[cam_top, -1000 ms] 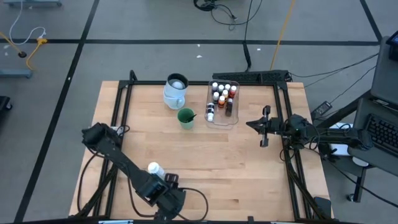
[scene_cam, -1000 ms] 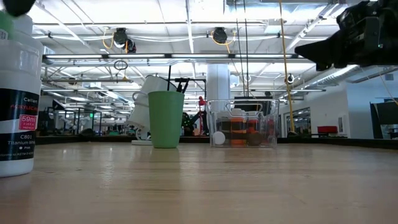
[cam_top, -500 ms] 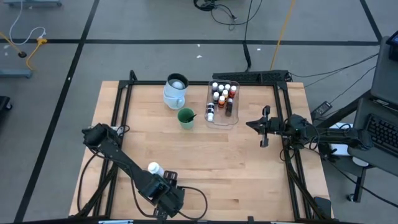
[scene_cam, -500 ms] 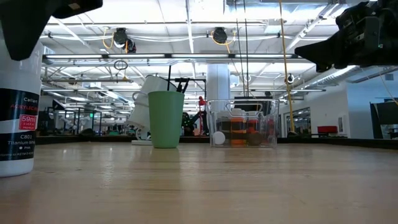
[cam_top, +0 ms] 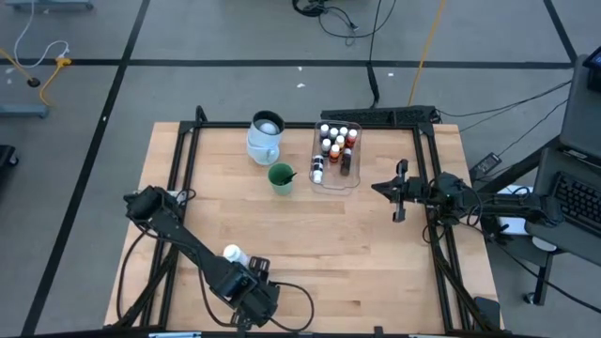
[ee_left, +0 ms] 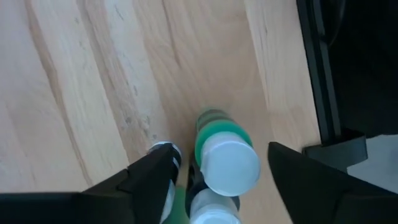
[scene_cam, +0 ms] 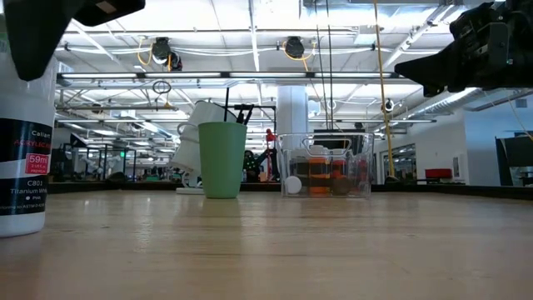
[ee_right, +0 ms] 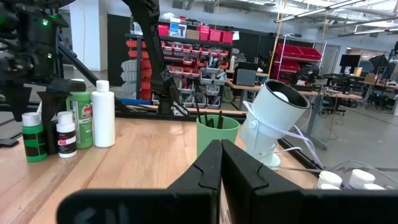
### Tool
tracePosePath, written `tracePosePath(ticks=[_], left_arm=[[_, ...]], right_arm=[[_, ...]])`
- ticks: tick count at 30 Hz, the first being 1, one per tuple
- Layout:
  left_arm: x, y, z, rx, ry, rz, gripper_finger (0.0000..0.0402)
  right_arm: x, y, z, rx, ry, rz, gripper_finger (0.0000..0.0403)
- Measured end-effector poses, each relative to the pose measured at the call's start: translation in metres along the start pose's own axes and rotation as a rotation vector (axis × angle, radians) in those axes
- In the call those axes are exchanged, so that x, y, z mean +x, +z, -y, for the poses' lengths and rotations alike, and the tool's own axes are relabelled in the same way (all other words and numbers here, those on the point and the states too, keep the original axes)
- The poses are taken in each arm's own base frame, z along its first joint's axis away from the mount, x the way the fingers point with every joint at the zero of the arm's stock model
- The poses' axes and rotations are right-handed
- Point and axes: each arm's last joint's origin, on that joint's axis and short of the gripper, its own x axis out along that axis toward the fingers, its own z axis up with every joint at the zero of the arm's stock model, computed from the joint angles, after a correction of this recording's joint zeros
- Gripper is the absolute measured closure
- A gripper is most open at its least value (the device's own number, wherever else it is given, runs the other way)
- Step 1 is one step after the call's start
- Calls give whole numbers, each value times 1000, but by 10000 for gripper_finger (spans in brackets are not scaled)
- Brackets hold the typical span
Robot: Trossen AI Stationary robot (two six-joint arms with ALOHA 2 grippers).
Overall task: Pick & Place Paint Supplies
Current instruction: Put the green paint bottle into the transparent bin
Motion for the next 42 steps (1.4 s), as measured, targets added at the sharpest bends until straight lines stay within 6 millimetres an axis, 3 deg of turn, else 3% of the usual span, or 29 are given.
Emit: tracePosePath(ticks=[13, 18, 21, 24, 27, 31, 34, 38, 42], left_arm=[[0, 3, 0, 33, -21, 25, 300], [-13, 13, -1, 149, -69, 58, 301], [-34, 25, -18, 197, -64, 45, 301], [-66, 42, -51, 212, 25, 75, 301], [-104, 62, -99, 167, 153, 186, 301], [-153, 84, -187, -20, 315, 441, 301], [-173, 84, -254, -250, 370, 588, 301], [-177, 72, -331, -388, 328, 686, 301], [-147, 70, -377, -457, 315, 642, 301]], right_arm=[[0, 0, 0, -4, 0, 0, 401], [0, 0, 0, -4, 0, 0, 401], [0, 1, 0, -5, -1, 13, 401], [0, 4, 0, -13, -4, 42, 401], [0, 4, 0, -31, -4, 39, 401], [0, 2, 0, -55, -3, 24, 401], [0, 0, 0, -77, 0, 1, 401], [0, 0, 0, -106, 1, -2, 401], [0, 0, 0, -128, 3, -2, 401]])
